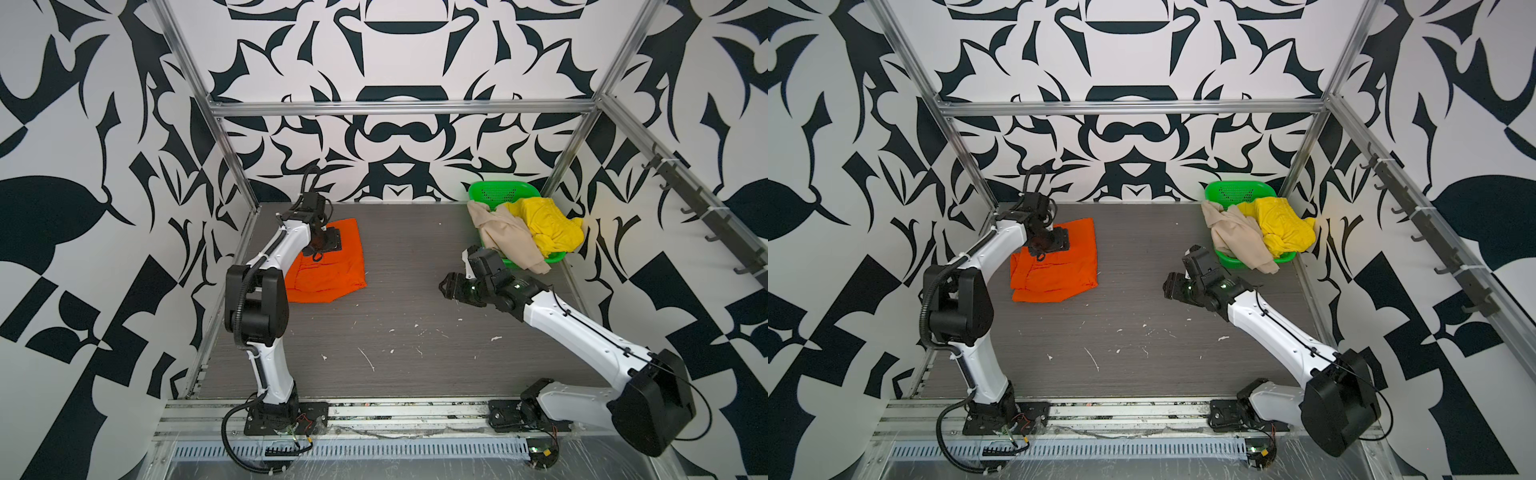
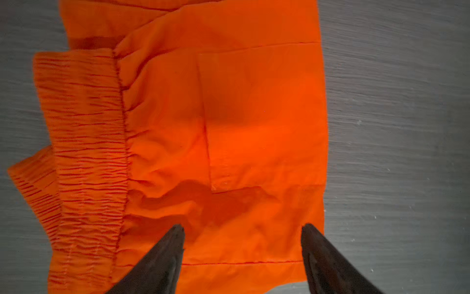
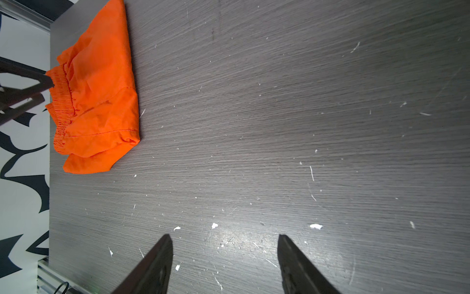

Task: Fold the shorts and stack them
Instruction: 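Drag the folded orange shorts to the far corner with the left gripper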

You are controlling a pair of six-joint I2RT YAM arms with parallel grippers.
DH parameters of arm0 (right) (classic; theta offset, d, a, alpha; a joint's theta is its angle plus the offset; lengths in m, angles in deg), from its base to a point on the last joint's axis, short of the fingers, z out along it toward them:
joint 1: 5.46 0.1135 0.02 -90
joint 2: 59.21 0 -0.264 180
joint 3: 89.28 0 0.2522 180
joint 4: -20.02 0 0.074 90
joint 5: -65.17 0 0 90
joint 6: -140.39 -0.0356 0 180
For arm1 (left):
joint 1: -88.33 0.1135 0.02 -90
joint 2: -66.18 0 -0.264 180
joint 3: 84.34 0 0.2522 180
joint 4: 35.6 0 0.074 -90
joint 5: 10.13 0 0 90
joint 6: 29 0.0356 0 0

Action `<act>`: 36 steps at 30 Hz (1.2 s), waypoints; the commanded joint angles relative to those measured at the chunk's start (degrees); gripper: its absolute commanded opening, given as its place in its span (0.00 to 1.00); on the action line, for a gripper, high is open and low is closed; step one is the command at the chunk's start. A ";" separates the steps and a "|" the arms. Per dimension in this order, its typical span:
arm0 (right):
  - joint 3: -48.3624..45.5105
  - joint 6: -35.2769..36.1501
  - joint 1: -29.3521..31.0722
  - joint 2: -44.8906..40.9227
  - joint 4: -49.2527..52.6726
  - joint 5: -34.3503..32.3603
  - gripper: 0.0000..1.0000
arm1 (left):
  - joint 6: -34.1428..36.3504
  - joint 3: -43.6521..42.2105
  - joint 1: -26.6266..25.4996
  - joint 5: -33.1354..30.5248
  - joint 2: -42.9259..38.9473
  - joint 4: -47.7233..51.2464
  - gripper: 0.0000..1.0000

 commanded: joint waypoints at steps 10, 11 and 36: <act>1.37 1.06 -0.25 -1.34 -1.56 -0.02 0.69 | 2.40 -0.23 4.38 -6.09 11.76 3.29 0.79; 1.47 1.26 -0.16 -1.07 -1.56 0.19 0.69 | 2.79 0.41 5.18 -5.79 12.72 3.40 0.79; 5.80 5.65 -0.63 -2.10 1.43 -2.57 0.69 | 14.14 34.23 15.83 0.22 27.95 11.86 0.79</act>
